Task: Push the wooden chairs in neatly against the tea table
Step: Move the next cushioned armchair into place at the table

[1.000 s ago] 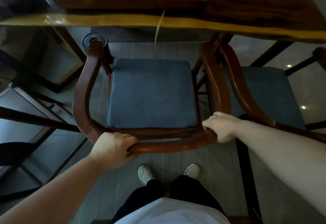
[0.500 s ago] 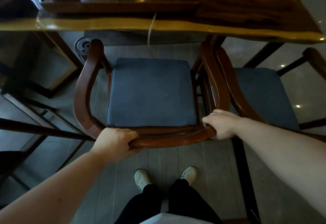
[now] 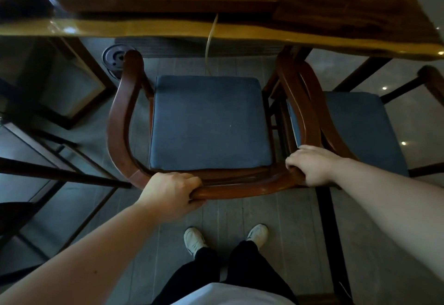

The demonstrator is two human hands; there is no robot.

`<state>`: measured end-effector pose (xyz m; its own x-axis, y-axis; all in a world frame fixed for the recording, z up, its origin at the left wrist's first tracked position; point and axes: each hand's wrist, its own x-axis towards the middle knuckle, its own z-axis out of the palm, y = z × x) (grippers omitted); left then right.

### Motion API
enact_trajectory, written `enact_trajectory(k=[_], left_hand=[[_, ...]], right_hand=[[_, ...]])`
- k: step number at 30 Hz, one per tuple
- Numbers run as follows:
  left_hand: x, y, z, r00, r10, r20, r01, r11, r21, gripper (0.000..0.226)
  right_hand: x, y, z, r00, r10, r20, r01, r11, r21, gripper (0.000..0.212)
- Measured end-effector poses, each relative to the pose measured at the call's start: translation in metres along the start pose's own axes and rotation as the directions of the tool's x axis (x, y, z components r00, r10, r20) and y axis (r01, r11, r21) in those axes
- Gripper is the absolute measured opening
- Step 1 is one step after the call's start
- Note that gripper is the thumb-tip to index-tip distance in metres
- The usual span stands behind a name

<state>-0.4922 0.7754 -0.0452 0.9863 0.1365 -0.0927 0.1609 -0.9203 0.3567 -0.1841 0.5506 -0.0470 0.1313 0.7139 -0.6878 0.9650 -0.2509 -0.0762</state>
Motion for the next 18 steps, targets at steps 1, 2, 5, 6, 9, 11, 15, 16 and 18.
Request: enact_trajectory(k=[1,2,5,6,9,11,15,16,18], left_hand=[[0.000,-0.001,-0.001,1.000,0.006,0.014,-0.006,1.000,-0.005,0.037],[-0.001,-0.002,-0.003,0.999,0.002,0.046,-0.001,1.000,-0.012,0.046],[-0.004,-0.004,-0.012,0.986,-0.038,0.161,0.062,0.988,-0.141,0.073],[-0.005,-0.004,-0.017,0.986,-0.061,0.154,0.088,0.980,-0.176,0.076],[0.001,-0.008,-0.035,0.986,-0.166,-0.016,0.165,0.985,-0.046,0.073],[0.006,-0.007,-0.049,0.971,-0.231,-0.067,0.234,0.972,0.027,0.071],[0.007,-0.005,-0.073,0.967,-0.243,-0.075,0.251,0.959,0.134,0.076],[0.008,-0.003,-0.078,0.964,-0.256,-0.077,0.266,0.950,0.162,0.076],[0.006,0.001,-0.086,0.950,-0.296,-0.103,0.311,0.929,0.199,0.075]], right_hand=[[-0.002,-0.003,-0.001,1.000,-0.001,0.000,0.001,1.000,-0.005,0.036],[-0.005,-0.007,-0.002,1.000,-0.012,-0.023,0.012,1.000,0.012,0.047],[-0.019,-0.025,-0.008,0.992,-0.059,-0.113,0.072,0.991,0.113,0.085],[-0.024,-0.032,-0.011,0.990,-0.062,-0.123,0.080,0.985,0.151,0.094],[-0.031,-0.052,-0.029,0.975,-0.059,-0.214,0.105,0.973,0.208,0.096],[-0.030,-0.064,-0.045,0.958,-0.068,-0.278,0.118,0.978,0.170,0.093],[-0.015,-0.085,-0.079,0.894,-0.124,-0.430,0.164,0.985,0.057,0.086],[-0.011,-0.088,-0.088,0.879,-0.142,-0.455,0.179,0.983,0.038,0.085],[-0.002,-0.094,-0.105,0.852,-0.181,-0.491,0.208,0.978,0.001,0.085]])
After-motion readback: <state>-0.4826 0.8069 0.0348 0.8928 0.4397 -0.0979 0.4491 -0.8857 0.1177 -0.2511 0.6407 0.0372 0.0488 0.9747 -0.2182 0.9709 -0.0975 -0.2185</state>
